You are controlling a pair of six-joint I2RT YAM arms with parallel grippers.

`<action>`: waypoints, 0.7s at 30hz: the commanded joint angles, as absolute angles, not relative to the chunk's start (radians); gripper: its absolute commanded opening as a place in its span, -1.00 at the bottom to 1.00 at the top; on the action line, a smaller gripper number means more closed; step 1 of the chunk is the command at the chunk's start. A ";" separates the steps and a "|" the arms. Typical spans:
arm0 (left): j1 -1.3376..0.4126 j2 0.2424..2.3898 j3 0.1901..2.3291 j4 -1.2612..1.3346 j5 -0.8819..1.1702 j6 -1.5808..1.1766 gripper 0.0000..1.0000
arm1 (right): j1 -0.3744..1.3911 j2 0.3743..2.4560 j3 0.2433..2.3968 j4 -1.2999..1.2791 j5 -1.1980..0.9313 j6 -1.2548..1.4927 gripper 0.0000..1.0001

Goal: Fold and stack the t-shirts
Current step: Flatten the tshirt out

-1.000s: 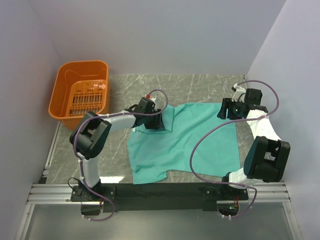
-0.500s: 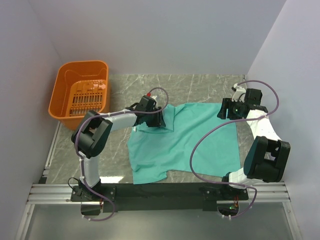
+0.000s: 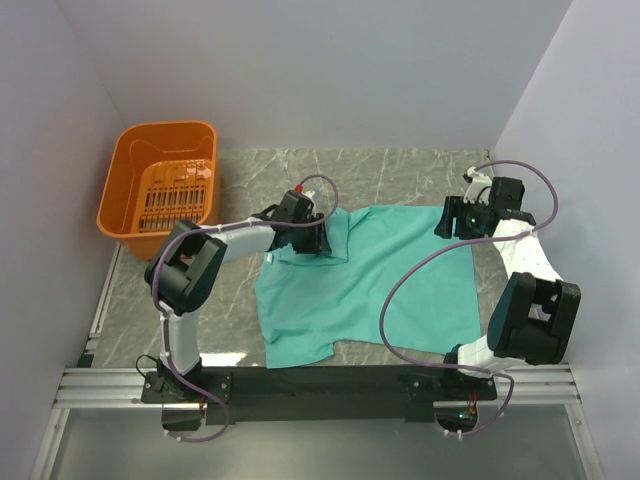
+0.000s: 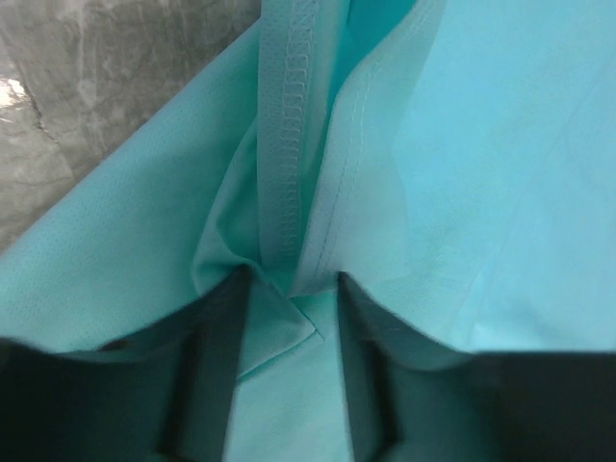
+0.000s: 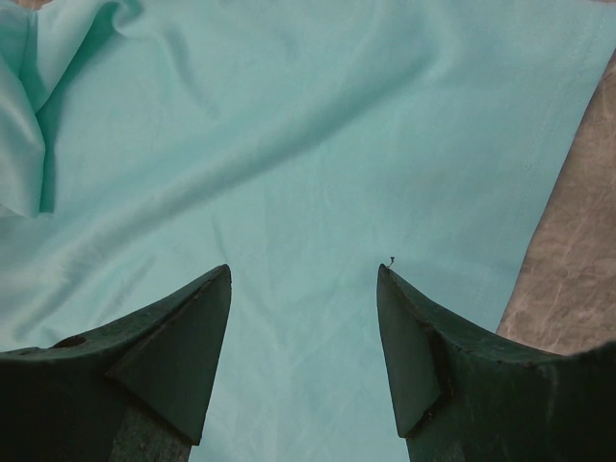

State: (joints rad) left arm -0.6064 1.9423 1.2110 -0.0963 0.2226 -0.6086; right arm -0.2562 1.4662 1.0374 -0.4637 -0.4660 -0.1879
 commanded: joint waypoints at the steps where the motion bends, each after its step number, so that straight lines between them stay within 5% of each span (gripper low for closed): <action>1: -0.609 1.870 1.235 -0.118 0.183 -0.562 0.01 | -0.262 1.443 1.034 -0.436 -0.477 -0.186 0.37; 21: -0.611 1.973 1.327 -0.164 0.213 -0.552 -0.10 | -0.264 1.447 1.037 -0.440 -0.476 -0.184 0.38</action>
